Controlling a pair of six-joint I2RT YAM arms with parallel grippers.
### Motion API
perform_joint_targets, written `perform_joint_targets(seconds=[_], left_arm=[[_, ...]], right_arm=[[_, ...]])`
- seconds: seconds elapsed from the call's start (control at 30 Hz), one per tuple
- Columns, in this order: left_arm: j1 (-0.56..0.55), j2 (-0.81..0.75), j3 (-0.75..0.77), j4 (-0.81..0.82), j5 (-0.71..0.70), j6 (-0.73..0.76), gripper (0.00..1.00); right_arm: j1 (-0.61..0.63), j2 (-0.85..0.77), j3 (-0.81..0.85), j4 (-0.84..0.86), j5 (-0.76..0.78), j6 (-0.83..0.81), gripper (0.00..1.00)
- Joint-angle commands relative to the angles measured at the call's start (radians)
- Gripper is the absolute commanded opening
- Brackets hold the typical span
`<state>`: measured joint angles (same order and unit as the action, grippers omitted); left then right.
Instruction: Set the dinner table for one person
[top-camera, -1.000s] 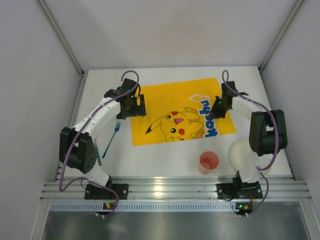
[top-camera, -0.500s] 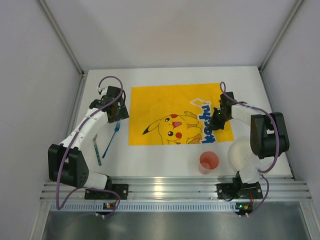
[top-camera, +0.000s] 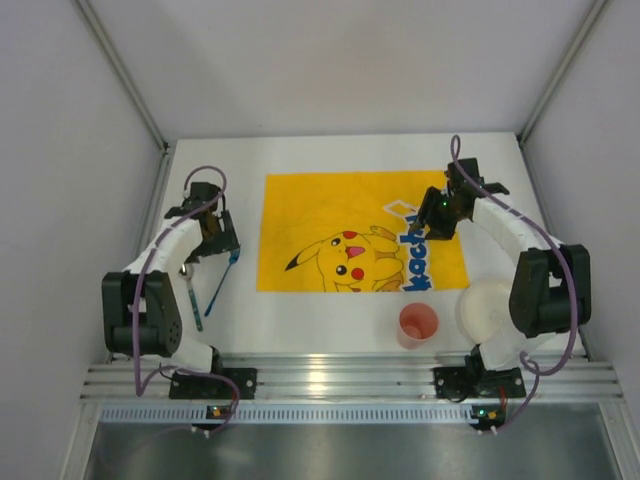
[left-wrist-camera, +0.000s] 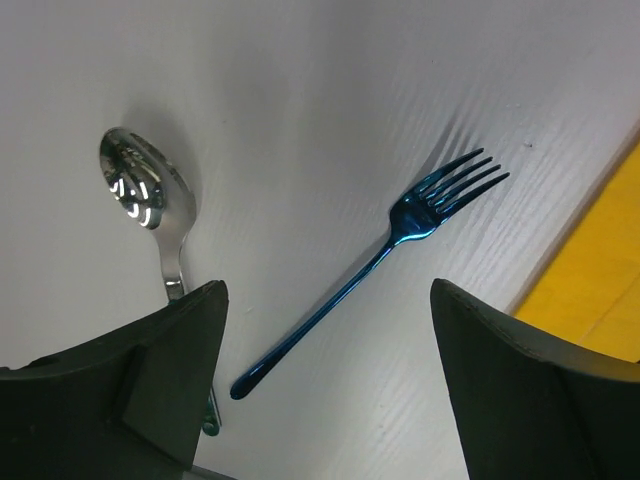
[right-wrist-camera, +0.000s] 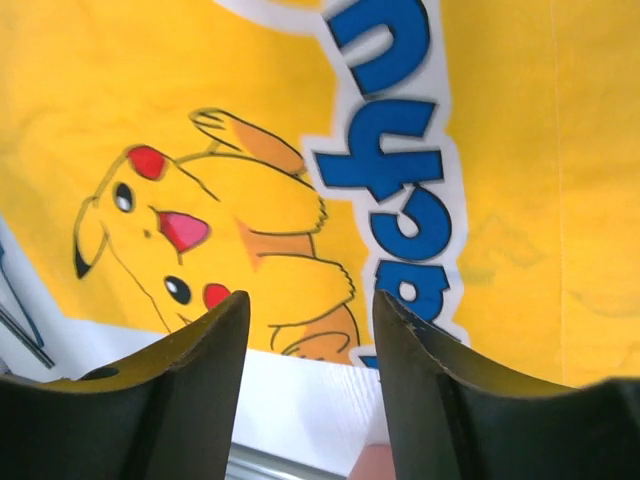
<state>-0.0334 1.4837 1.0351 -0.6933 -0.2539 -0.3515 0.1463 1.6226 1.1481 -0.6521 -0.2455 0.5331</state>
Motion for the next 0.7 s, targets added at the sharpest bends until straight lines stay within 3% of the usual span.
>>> perform_joint_targets(seconds=[0.0, 0.03, 0.33, 0.4, 0.53, 0.67], left_arm=[[0.009, 0.085, -0.018, 0.072, 0.102, 0.114, 0.86], [0.009, 0.104, -0.023, 0.080, 0.105, 0.115, 0.85], [0.010, 0.188, -0.078, 0.152, 0.140, 0.091, 0.73], [0.012, 0.214, -0.067, 0.150, 0.133, 0.094, 0.68], [0.026, 0.257, -0.058, 0.159, 0.137, 0.095, 0.47], [0.067, 0.299, -0.053, 0.158, 0.139, 0.092, 0.40]], right_arm=[[0.013, -0.084, 0.130, -0.072, 0.028, -0.044, 0.54], [0.013, -0.084, 0.156, -0.084, 0.031, -0.045, 0.58], [0.012, -0.095, 0.150, -0.135, 0.049, -0.062, 0.57], [0.012, -0.093, 0.142, -0.138, 0.055, -0.067, 0.56], [0.001, -0.096, 0.131, -0.144, 0.066, -0.077, 0.54], [-0.019, -0.104, 0.130, -0.150, 0.072, -0.088, 0.53]])
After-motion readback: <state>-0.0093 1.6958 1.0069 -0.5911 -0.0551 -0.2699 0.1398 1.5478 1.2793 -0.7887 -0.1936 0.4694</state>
